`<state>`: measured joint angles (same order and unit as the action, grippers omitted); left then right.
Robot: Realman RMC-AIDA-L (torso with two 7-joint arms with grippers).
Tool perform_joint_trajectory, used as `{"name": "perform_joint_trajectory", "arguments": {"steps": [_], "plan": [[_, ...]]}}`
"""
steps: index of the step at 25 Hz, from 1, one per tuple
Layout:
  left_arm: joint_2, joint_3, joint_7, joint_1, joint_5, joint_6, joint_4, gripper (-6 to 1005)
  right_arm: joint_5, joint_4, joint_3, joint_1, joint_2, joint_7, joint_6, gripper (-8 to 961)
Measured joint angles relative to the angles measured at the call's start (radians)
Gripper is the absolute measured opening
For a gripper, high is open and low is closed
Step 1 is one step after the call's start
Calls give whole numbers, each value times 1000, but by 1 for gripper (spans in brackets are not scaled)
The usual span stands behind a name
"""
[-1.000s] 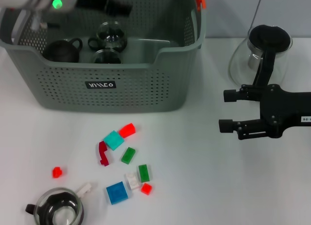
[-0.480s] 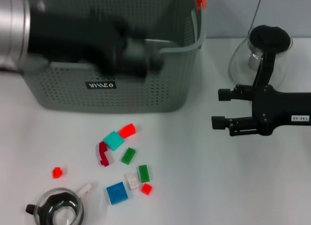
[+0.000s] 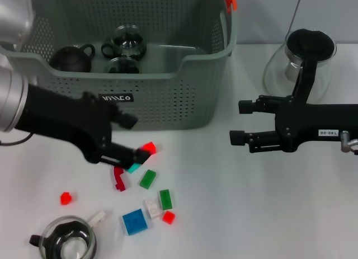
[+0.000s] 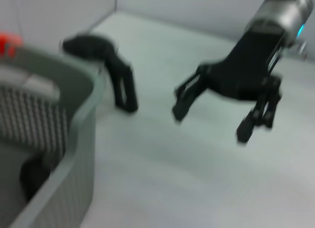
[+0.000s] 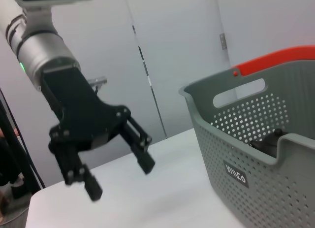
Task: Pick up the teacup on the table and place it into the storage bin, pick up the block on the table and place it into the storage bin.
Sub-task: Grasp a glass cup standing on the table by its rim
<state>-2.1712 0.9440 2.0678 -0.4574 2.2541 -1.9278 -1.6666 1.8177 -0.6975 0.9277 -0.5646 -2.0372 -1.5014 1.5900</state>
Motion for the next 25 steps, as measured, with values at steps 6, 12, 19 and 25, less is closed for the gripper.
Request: {"name": "perform_joint_trajectory", "arguments": {"steps": [6, 12, 19, 25], "plan": [[-4, 89, 9, 23, 156, -11, -11, 777, 0, 34, 3, -20, 0, 12, -24, 915], [-6, 220, -21, 50, 292, -30, -20, 871, 0, 38, 3, -29, -4, 12, -52, 915], [-7, 214, -128, 54, 350, -33, -7, 868, 0, 38, 5, -34, -8, 16, -62, 915], [-7, 143, -234, 62, 400, -14, 24, 865, 0, 38, 5, -38, -19, 21, -64, 917]]}}
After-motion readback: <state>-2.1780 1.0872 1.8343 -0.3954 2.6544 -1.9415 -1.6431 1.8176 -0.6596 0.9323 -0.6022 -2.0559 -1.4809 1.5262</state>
